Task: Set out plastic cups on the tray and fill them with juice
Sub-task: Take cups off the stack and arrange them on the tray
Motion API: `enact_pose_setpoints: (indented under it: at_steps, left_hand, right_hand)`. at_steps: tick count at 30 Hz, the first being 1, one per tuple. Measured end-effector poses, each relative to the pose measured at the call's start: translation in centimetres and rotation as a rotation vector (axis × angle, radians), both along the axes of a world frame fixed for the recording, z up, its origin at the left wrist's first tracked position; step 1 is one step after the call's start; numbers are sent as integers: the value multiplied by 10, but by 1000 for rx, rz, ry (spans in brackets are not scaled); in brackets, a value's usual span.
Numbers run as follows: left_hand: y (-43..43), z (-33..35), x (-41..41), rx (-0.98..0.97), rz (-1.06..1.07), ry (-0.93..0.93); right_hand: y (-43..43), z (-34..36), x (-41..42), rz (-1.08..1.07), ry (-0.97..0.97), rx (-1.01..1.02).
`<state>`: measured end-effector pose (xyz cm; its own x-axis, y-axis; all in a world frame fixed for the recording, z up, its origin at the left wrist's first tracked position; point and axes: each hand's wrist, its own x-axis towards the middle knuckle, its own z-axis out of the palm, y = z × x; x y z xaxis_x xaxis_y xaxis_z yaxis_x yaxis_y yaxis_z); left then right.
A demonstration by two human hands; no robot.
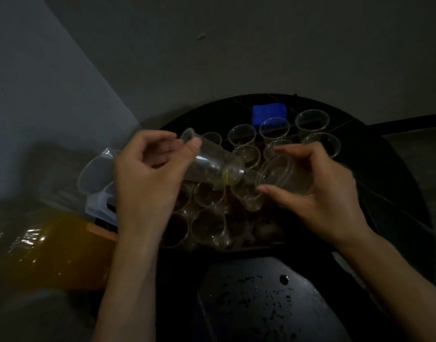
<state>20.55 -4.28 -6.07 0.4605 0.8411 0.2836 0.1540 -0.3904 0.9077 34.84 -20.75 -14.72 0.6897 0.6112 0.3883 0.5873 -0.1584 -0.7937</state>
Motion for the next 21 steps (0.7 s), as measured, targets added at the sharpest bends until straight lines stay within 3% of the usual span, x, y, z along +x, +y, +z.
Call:
enact_pose_setpoints:
  at_steps: [3, 9, 14, 21]
  left_hand:
    - [-1, 5, -4, 36, -30, -18]
    - [-35, -24, 5, 248, -176, 322]
    - [-51, -57, 0, 419, -232, 432]
    - [-52, -82, -2, 395, -268, 530]
  right_hand:
    - [-5, 3, 10, -94, 114, 113]
    - [-9, 3, 21, -227, 195, 246]
    - [-6, 7, 19, -232, 219, 293]
    - [-4, 9, 18, -226, 211, 288]
